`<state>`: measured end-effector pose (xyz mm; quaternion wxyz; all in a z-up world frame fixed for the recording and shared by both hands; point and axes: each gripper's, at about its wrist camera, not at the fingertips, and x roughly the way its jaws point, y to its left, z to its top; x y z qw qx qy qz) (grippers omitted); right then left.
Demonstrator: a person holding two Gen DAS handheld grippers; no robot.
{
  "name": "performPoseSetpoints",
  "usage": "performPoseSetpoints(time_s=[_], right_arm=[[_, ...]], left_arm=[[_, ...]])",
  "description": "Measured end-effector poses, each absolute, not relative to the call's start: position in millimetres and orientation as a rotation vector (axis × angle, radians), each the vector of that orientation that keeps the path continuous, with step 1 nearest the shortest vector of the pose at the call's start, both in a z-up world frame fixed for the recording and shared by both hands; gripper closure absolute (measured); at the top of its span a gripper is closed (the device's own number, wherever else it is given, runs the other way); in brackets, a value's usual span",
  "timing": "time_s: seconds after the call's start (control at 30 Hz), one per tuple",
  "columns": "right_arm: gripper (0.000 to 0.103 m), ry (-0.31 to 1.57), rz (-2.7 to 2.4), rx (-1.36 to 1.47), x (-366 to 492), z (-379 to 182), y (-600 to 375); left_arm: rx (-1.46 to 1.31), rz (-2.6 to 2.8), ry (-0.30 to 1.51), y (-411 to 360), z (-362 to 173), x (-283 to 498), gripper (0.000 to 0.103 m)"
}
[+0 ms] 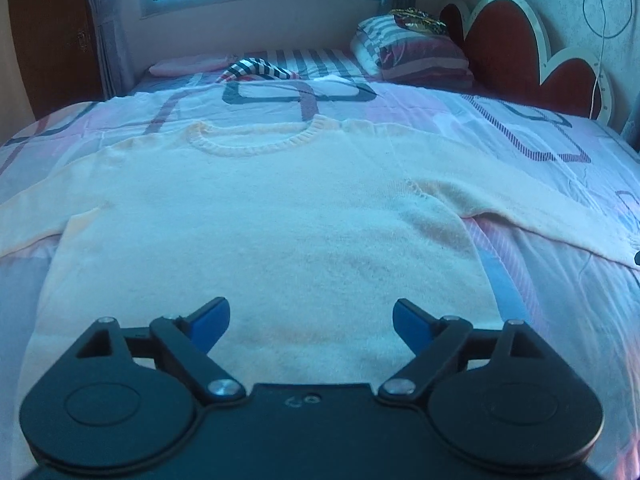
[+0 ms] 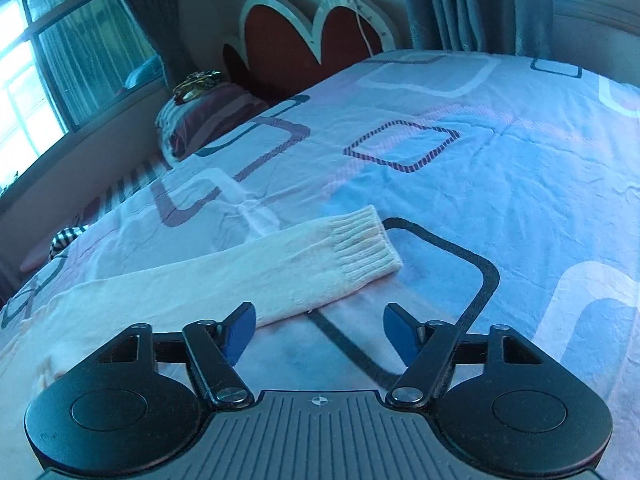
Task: Fold small clothes
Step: 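Move the right gripper to the sweater's sleeve cuff and close on it, then lift the cuff with the right gripper, lay it across the body, open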
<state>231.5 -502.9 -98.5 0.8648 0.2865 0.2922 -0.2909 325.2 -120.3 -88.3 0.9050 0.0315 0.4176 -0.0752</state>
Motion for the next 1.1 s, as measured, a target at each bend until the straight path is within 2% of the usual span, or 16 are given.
performPoseSetpoints(time_s=[0.2, 0.23, 0.3, 0.33, 0.4, 0.5, 0.57, 0.63, 0.9, 1.1], right_arm=[[0.047, 0.553, -0.607, 0.648, 239.1, -107.4, -520.8], [0.052, 0.555, -0.607, 0.646, 242.1, -107.5, -521.9], [0.082, 0.568, -0.605, 0.660, 249.3, -108.7, -524.7], [0.085, 0.571, -0.604, 0.668, 251.9, -109.0, -527.2], [0.101, 0.581, -0.593, 0.649, 258.7, -106.7, -529.5], [0.101, 0.530, -0.580, 0.536, 262.4, -88.0, -523.6], [0.101, 0.571, -0.622, 0.460, 270.5, -88.3, -527.0], [0.101, 0.662, -0.643, 0.531, 277.6, -104.0, -543.9], [0.101, 0.626, -0.605, 0.482, 293.8, -95.3, -524.7], [0.101, 0.617, -0.496, 0.407, 338.2, -80.2, -472.9]], left_arm=[[0.084, -0.155, 0.875, -122.5, -92.9, 332.9, 0.015], [0.085, -0.150, 0.874, -120.3, -91.7, 332.7, 0.015], [0.086, -0.135, 0.869, -113.5, -87.9, 332.1, 0.015], [0.088, -0.126, 0.864, -108.9, -85.7, 331.7, 0.015], [0.097, -0.103, 0.857, -98.4, -81.0, 330.8, 0.015], [0.111, -0.064, 0.847, -79.2, -75.4, 328.0, 0.015], [0.120, -0.041, 0.849, -67.2, -74.8, 326.8, 0.015], [0.116, -0.024, 0.862, -55.5, -76.2, 327.5, 0.015], [0.093, -0.062, 0.889, -35.0, -86.3, 341.6, 0.014], [0.102, -0.060, 0.878, -25.6, -88.6, 354.2, 0.014]])
